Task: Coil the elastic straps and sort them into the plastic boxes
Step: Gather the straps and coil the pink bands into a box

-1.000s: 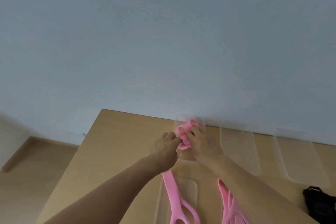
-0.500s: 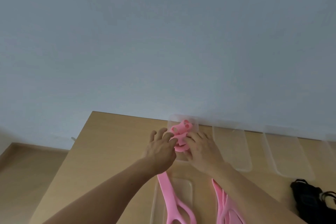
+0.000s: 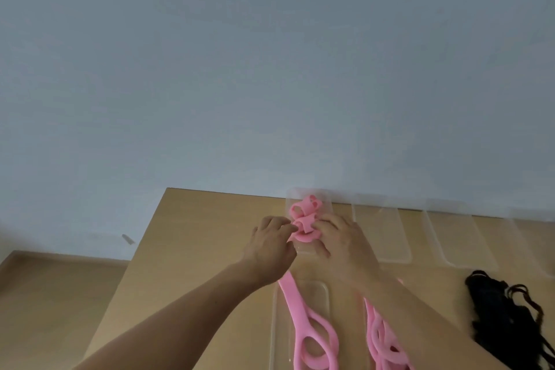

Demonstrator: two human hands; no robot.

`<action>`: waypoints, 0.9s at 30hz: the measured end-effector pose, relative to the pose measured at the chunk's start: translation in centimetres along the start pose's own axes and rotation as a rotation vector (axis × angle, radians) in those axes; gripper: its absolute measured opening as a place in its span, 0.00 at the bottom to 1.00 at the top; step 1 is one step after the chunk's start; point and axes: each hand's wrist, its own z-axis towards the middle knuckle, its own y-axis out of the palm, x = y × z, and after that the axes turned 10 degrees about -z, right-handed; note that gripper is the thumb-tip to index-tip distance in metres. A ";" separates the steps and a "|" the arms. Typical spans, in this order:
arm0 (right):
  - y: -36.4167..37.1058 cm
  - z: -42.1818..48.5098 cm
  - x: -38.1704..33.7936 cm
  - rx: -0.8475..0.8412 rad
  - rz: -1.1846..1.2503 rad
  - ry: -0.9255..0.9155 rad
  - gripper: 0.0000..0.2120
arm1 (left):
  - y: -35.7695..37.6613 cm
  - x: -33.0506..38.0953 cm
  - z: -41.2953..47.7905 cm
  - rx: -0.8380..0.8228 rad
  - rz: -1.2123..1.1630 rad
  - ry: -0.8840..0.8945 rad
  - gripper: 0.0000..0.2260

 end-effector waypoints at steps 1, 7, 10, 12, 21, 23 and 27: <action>-0.2 -1.0 -0.7 0.007 0.030 0.006 0.12 | -0.2 -0.1 -0.9 -0.024 -0.021 0.010 0.20; -0.8 -6.2 -4.2 -0.291 0.055 0.257 0.06 | 0.0 -0.4 -4.8 -0.132 -0.136 0.082 0.17; -0.1 -8.8 -5.2 -0.438 0.048 0.324 0.17 | 1.3 -0.2 -6.5 -0.221 -0.160 0.108 0.16; 0.6 -10.8 -5.5 -0.501 0.077 0.374 0.17 | 2.2 -0.2 -7.5 -0.273 -0.157 0.116 0.16; 2.2 -14.6 -6.5 -0.473 0.118 0.499 0.06 | 3.8 0.4 -9.8 -0.415 -0.111 0.092 0.20; 2.2 -14.7 -6.5 -0.471 0.190 0.547 0.11 | 3.8 0.4 -10.0 -0.444 -0.098 0.088 0.23; 0.9 -13.9 -5.9 -0.453 0.399 0.706 0.11 | 3.3 0.8 -10.6 -0.508 -0.039 0.109 0.33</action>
